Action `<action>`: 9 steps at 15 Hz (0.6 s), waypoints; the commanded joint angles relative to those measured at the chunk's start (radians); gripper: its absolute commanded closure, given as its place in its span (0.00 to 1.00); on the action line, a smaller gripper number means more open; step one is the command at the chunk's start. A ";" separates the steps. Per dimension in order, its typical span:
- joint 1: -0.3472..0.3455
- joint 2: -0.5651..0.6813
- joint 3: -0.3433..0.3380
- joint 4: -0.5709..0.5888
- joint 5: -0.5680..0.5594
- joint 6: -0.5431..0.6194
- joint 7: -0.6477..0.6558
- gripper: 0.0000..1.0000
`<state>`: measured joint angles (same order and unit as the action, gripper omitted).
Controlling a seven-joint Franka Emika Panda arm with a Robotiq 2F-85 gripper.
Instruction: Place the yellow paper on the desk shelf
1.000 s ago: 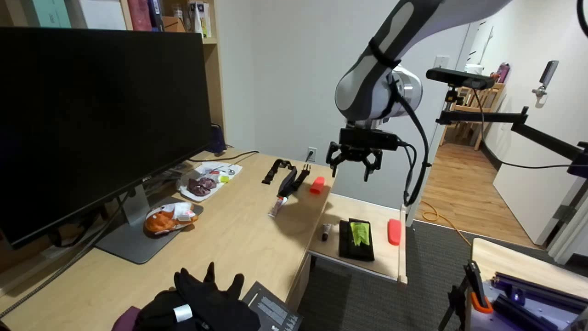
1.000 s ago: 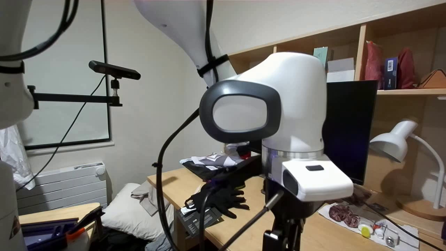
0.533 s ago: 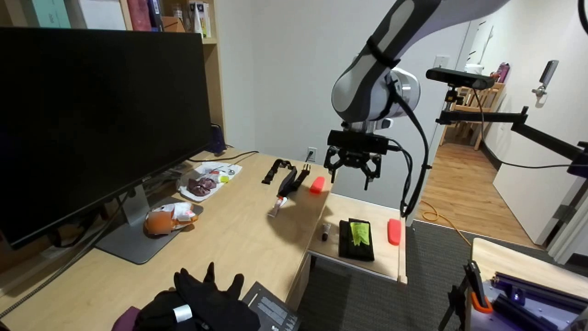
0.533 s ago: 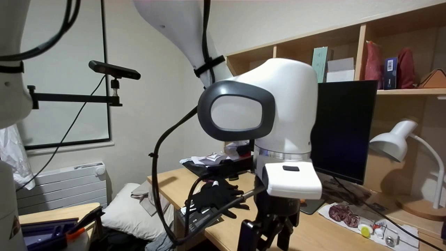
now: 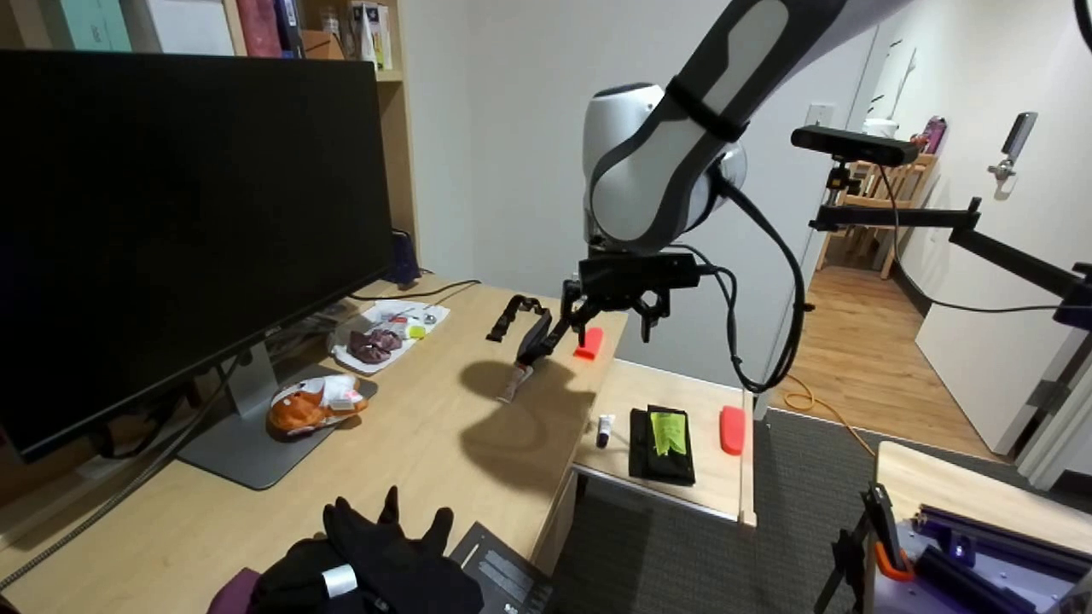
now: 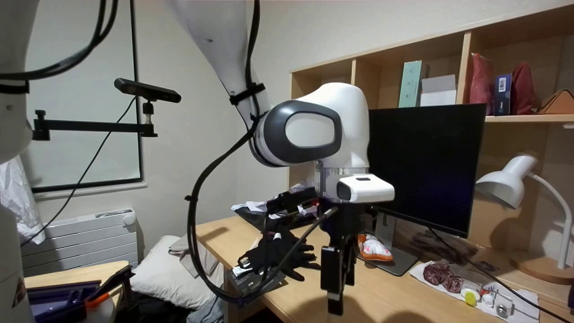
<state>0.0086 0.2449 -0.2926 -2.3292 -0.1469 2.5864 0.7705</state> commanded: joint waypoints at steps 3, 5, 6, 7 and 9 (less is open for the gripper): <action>0.002 -0.122 0.100 -0.050 -0.008 0.081 -0.150 0.00; -0.013 -0.153 0.155 -0.059 0.079 0.065 -0.278 0.00; -0.017 -0.168 0.183 -0.059 0.145 0.032 -0.355 0.00; -0.016 -0.180 0.202 -0.058 0.205 0.000 -0.422 0.00; -0.020 -0.194 0.222 -0.042 0.278 -0.080 -0.531 0.00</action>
<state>0.0166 0.1016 -0.1123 -2.3574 0.0336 2.5924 0.3997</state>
